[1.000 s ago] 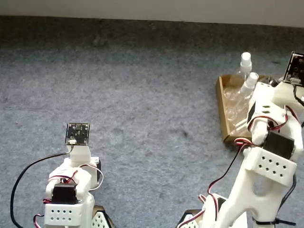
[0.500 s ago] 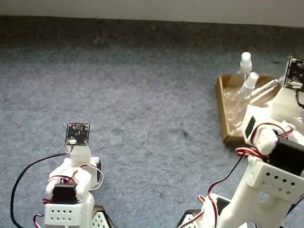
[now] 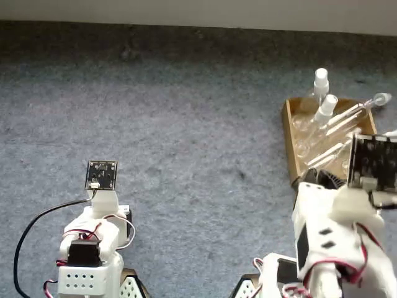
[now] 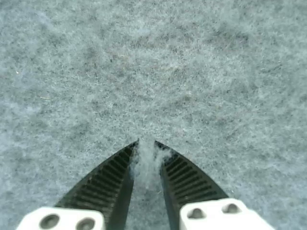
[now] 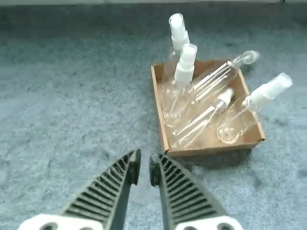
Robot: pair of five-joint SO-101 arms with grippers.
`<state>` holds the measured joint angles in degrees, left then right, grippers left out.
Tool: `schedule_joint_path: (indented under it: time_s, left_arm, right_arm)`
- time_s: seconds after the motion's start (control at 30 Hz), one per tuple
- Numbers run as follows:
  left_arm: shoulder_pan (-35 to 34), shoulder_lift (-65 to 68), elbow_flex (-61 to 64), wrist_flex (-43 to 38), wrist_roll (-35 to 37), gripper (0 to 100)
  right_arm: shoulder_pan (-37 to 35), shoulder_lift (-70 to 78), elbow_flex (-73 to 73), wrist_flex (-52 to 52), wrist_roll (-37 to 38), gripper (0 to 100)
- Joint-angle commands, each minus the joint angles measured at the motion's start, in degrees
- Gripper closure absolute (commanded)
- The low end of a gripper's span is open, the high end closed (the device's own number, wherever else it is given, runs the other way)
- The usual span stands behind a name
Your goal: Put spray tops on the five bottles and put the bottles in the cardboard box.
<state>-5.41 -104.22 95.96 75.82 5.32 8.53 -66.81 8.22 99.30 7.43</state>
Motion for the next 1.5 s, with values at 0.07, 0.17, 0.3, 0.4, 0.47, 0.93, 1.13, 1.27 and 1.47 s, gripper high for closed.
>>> schedule_joint_path:
  time_s: [0.07,0.17,0.3,0.4,0.47,0.93,1.13,1.27,1.47]
  left_arm:
    - [0.75,-0.48,1.1,0.18,0.0,99]
    - [0.75,-0.48,1.1,0.18,0.0,99]
    - [0.84,-0.48,1.1,0.18,0.0,99]
    - [0.84,-0.48,1.1,0.18,0.0,99]
    - [0.84,-0.48,1.1,0.18,0.0,99]
    - [0.92,-0.48,1.1,0.18,-0.09,99]
    - [0.92,-0.48,1.1,0.18,-0.26,99]
    - [1.01,-0.48,1.1,0.18,-0.26,99]
    - [1.01,-0.48,1.1,0.18,-0.26,99]
  right_arm:
    - [-0.84,-8.31,6.02,0.31,-0.26,97.8]
    - [-0.92,-12.18,12.0,0.22,-0.18,97.8]
    - [-0.92,-17.8,17.54,-1.01,-0.18,97.8]
    - [-0.92,-22.37,20.7,-3.56,-0.09,97.8]
    - [-1.01,-25.19,23.43,-4.88,-0.09,97.8]
    - [-10.15,-38.99,38.29,-7.08,-0.09,98.0]
    - [-10.15,-38.55,38.37,-7.25,-0.09,98.0]
    - [-10.15,-38.55,42.51,-9.8,0.0,98.0]
    - [-10.15,-38.55,55.87,-22.73,0.0,98.0]
